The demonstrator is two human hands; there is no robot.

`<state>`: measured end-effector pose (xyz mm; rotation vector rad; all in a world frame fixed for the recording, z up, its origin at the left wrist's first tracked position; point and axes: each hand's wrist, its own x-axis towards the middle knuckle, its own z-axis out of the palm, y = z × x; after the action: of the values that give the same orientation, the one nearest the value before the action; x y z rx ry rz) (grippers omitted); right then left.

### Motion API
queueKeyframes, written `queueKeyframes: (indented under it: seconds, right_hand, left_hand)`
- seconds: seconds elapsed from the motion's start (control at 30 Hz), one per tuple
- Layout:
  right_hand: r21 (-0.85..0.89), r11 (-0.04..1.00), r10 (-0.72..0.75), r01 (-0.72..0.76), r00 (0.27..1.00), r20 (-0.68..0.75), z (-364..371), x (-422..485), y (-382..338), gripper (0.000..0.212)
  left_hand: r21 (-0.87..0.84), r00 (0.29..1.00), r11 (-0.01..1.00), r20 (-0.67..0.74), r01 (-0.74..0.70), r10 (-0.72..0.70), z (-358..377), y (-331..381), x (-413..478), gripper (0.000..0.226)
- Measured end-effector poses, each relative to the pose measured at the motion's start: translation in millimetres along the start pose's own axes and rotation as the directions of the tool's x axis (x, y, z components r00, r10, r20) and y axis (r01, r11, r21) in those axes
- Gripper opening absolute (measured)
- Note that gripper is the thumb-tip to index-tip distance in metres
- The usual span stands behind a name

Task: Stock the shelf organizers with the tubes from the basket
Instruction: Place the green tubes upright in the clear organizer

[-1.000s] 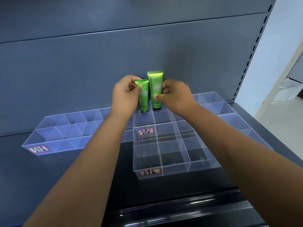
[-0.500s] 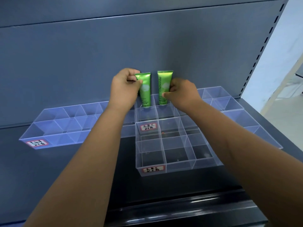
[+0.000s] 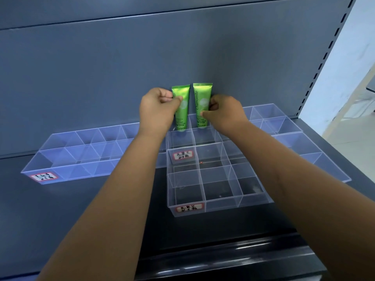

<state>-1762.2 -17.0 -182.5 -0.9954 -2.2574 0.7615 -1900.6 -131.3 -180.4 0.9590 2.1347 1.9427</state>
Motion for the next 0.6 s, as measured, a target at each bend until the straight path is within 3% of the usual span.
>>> queueKeyframes:
  seconds: [0.2,0.33,0.6]
  right_hand:
    - [0.067,0.997,0.032,-0.029,0.999,-0.038,2.5,4.0,3.2,0.030]
    - [0.054,0.998,0.033,-0.032,0.999,-0.024,2.2,5.1,3.2,0.024]
    - [0.017,1.000,0.000,0.000,1.000,-0.015,2.4,3.1,3.7,0.019]
  left_hand:
    - [0.097,0.997,0.995,-0.070,-0.008,0.015,1.9,-6.5,3.0,0.026]
    - [0.115,0.995,0.993,-0.102,0.022,-0.010,0.6,-5.3,1.9,0.029]
    - [-0.015,0.985,0.996,-0.142,0.093,-0.094,3.8,-7.2,-3.1,0.021]
